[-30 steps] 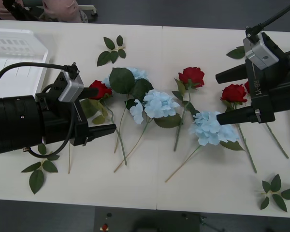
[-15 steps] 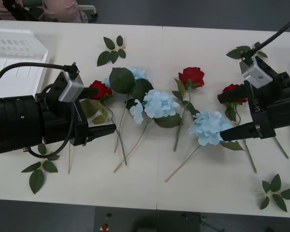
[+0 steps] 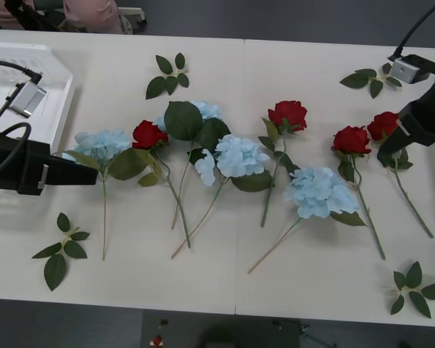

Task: Put the red flowers into the right box and the blue flowers into the left box

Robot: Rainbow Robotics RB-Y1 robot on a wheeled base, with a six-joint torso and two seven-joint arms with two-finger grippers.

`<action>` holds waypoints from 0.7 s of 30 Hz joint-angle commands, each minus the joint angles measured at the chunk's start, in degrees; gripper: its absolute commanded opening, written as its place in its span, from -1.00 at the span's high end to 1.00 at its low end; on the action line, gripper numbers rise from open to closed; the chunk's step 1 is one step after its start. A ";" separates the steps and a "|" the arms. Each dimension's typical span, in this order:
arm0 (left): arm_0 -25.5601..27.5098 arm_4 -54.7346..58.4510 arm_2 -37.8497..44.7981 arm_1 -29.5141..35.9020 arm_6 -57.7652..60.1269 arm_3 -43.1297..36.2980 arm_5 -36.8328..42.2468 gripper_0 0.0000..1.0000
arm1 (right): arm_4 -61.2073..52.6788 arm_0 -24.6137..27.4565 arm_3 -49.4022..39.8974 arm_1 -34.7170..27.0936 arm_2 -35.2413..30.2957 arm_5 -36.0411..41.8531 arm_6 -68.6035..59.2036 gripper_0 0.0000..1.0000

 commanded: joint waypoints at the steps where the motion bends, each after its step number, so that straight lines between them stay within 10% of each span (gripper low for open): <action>1: -3.74 -11.99 -1.00 -7.59 2.94 7.12 9.58 -1.00 | 8.17 -0.42 5.51 2.93 3.21 -6.06 -4.69 -1.00; 21: -26.41 -48.29 -23.50 -22.53 27.55 30.67 5.80 -1.00 | 19.51 -7.01 31.79 4.86 20.79 -34.36 -2.49 -1.00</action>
